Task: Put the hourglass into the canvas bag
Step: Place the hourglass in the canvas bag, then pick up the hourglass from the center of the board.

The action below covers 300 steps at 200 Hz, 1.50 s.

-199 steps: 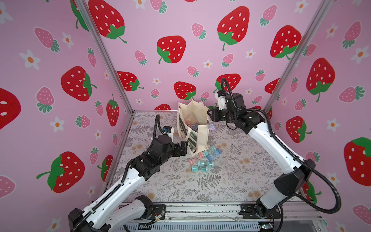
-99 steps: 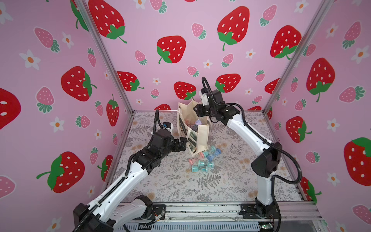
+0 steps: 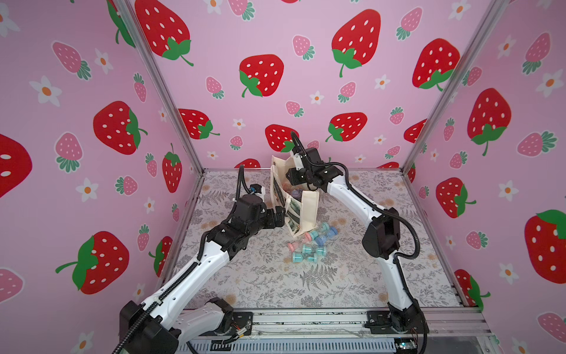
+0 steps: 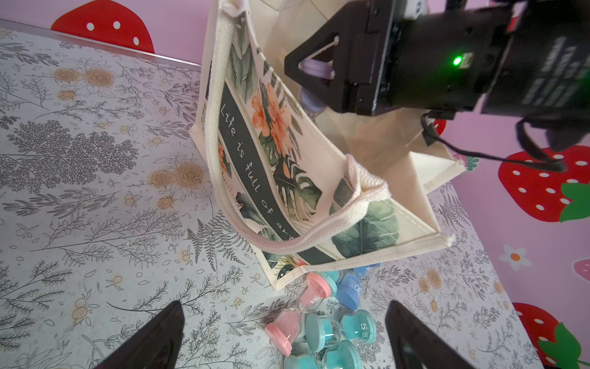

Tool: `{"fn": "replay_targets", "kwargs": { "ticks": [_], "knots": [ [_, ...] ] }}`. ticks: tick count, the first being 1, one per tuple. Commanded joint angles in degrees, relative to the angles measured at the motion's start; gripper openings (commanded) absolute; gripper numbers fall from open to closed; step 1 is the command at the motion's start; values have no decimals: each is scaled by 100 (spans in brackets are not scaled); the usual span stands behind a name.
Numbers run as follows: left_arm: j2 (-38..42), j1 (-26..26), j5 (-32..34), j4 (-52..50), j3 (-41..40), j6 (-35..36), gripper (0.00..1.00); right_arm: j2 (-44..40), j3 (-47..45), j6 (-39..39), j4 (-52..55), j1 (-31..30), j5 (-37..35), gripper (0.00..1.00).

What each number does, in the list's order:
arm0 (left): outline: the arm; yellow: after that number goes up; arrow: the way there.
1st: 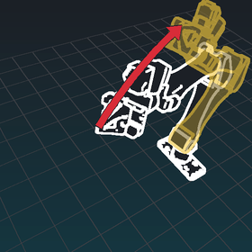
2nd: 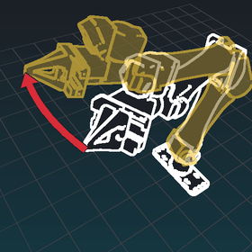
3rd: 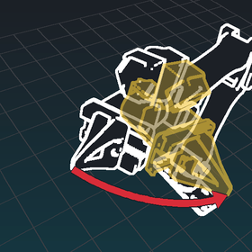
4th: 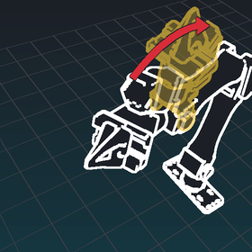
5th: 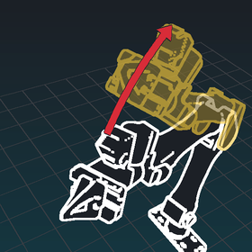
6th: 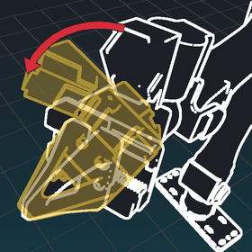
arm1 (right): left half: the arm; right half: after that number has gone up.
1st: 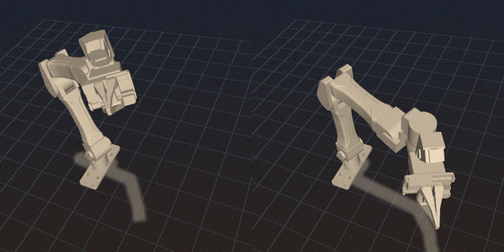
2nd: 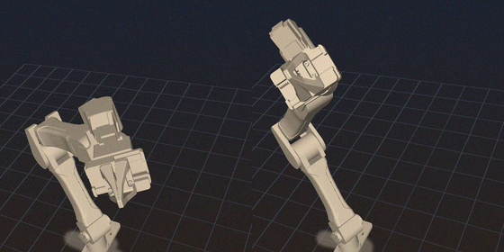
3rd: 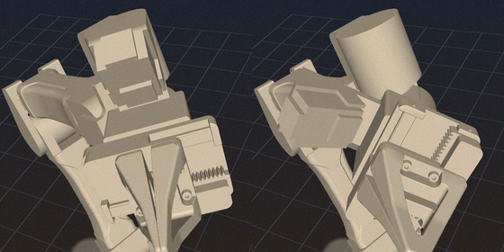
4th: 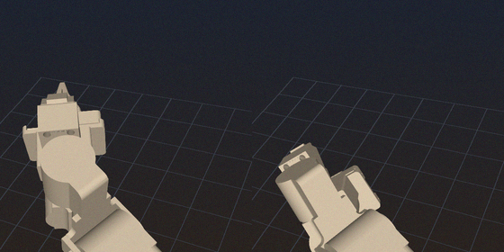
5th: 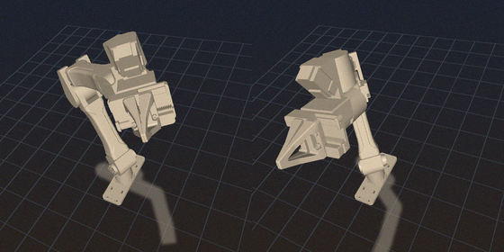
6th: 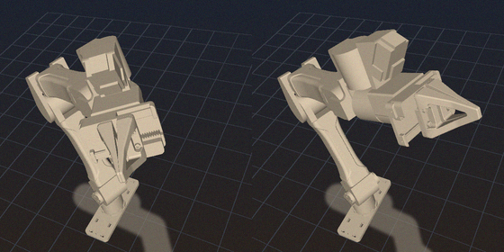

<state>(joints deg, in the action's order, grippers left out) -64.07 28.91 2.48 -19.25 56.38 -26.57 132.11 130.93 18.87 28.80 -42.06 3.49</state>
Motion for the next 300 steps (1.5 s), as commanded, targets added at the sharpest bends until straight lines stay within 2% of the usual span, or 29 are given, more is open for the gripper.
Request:
{"fn": "replay_targets", "kwargs": {
  "ticks": [1, 55, 98, 112, 186, 251, 300],
  "knots": [
    [33, -40, 50, 182, 16, 69, 99, 186, 226, -238, -50, -84, -119, 38],
    [34, -49, 59, 153, -28, 46, 99, 497, 363, -352, -10, -111, -162, 39],
    [85, -43, 51, 149, -37, 28, 99, 374, 418, -399, 28, -133, -239, 51],
    [95, -43, -4, 168, -48, 36, 99, 263, 407, -419, 52, -140, -260, 60],
    [234, -50, -187, 90, -11, -120, 99, -663, 189, -566, 188, -170, -16, 74],
    [507, -28, -304, -165, -40, -340, 99, -1943, -848, -764, 248, -211, 182, 84],
    [691, 23, -421, -355, -143, -489, 99, -3173, -2273, -1033, 299, -387, 72, 86]
  ]
}}
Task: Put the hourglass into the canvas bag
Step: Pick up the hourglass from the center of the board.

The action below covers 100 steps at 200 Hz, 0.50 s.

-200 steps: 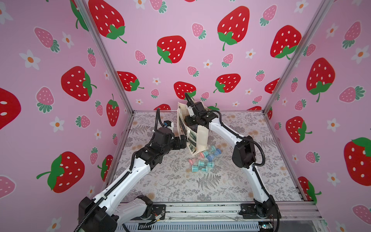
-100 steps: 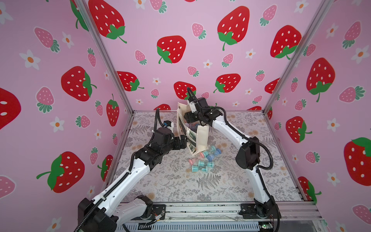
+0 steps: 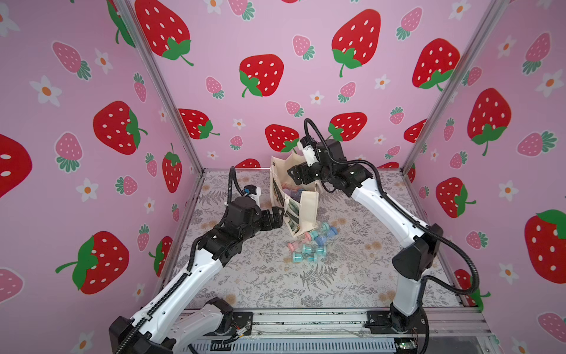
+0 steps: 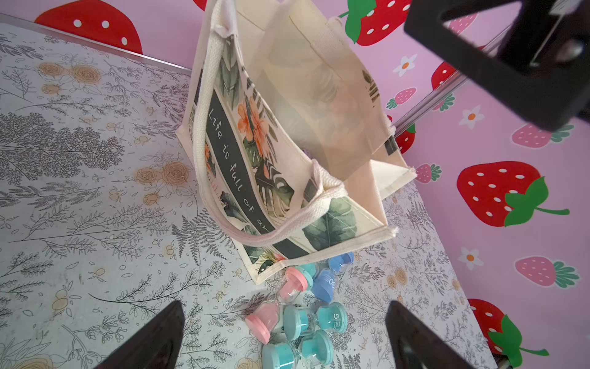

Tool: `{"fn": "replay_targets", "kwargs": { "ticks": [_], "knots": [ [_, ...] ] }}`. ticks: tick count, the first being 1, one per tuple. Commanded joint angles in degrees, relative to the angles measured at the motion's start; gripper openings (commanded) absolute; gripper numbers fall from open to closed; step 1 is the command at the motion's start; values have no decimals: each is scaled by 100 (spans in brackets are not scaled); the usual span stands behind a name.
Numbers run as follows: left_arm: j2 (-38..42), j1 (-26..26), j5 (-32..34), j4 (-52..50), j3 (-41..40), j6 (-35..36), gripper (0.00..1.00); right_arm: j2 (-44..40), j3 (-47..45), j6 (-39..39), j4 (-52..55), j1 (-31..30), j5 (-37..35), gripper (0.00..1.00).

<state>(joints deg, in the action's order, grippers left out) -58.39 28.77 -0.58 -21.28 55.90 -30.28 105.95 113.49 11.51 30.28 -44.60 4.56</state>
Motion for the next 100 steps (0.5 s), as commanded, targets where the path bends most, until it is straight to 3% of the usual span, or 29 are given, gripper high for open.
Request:
{"fn": "replay_targets", "kwargs": {
  "ticks": [1, 51, 100],
  "knots": [
    [124, 38, -121, -154, -96, -122, 99, -584, -569, -302, 156, -139, -39, 86],
    [363, 250, -159, -324, -357, -263, 99, -1725, -2053, -381, 110, -409, -350, 87],
    [694, 510, 81, -420, -748, -469, 99, -2211, -3026, -523, 262, -717, -584, 88]
  ]
}}
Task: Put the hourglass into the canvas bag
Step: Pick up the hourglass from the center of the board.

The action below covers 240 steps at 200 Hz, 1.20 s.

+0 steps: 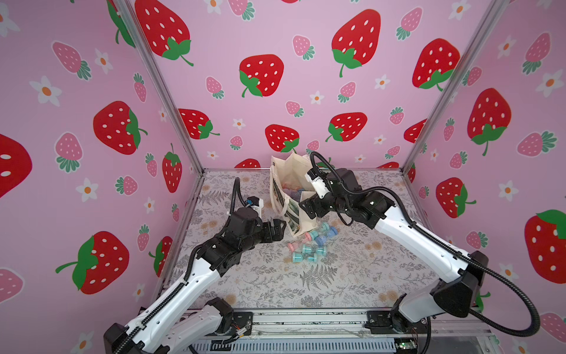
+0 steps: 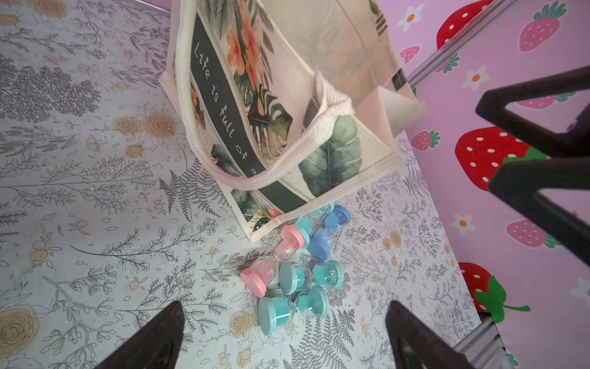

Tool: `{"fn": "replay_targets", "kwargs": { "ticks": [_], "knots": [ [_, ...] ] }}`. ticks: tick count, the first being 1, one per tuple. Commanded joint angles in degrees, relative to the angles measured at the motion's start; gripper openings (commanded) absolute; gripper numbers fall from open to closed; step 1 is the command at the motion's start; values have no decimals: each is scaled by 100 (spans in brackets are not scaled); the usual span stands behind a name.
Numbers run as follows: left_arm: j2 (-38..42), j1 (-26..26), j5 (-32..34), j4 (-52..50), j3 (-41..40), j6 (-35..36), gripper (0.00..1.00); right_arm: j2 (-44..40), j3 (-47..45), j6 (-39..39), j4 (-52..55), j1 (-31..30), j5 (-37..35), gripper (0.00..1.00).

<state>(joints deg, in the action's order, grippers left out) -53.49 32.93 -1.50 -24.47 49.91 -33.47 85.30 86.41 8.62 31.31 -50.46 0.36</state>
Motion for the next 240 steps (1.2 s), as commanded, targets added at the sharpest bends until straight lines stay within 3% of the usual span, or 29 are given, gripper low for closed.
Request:
{"fn": "replay_targets", "kwargs": {
  "ticks": [1, 121, 196, 240],
  "knots": [
    [211, 93, 183, -106, -157, -155, 99, -150, -336, -241, 162, -140, -171, 88],
    [1084, 227, 686, -583, -1093, -723, 99, 35, -2227, -278, -330, -891, 199, 86],
    [943, 229, 631, -427, -1281, -737, 99, 370, -3078, -315, -899, -991, 289, 83],
    [815, 227, 659, -343, -1282, -706, 99, 758, -3034, -438, -1110, -1001, 107, 82]
  ]
}}
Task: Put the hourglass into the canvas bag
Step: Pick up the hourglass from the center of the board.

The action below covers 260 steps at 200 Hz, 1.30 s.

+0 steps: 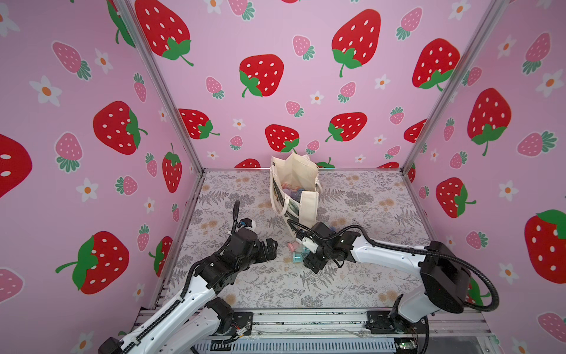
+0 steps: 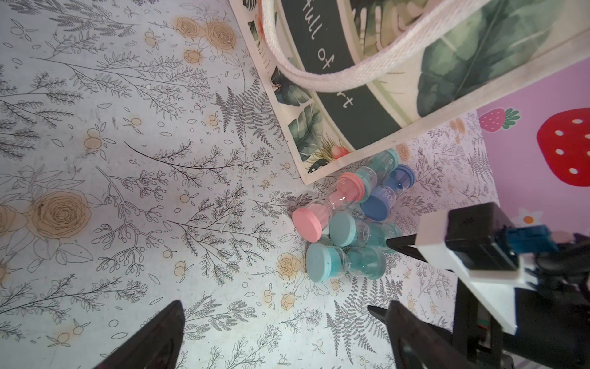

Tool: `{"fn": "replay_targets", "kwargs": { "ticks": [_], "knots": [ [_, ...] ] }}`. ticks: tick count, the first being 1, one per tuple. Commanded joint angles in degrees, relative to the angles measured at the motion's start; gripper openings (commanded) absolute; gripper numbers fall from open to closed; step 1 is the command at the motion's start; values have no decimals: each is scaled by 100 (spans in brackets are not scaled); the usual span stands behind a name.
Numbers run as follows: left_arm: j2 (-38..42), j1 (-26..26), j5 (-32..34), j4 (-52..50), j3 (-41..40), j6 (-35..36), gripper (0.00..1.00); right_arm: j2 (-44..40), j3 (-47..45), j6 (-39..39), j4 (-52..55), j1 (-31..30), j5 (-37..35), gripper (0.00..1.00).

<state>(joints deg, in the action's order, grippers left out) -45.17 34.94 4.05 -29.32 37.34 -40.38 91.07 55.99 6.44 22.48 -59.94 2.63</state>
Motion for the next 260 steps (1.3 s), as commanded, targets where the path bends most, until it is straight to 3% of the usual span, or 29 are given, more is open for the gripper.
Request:
{"fn": "replay_targets", "kwargs": {
  "ticks": [1, 112, 260],
  "knots": [
    [-18, 28, 108, 144, -25, -14, 99, 191, 9, -225, -227, -53, -126, 82],
    [-52, 31, 227, 71, 47, 48, 99, 670, -132, -5, -210, -347, -95, 71],
    [-27, 22, 280, -1, 96, 68, 99, 460, -556, 235, -126, -449, -337, 53]
  ]
}}
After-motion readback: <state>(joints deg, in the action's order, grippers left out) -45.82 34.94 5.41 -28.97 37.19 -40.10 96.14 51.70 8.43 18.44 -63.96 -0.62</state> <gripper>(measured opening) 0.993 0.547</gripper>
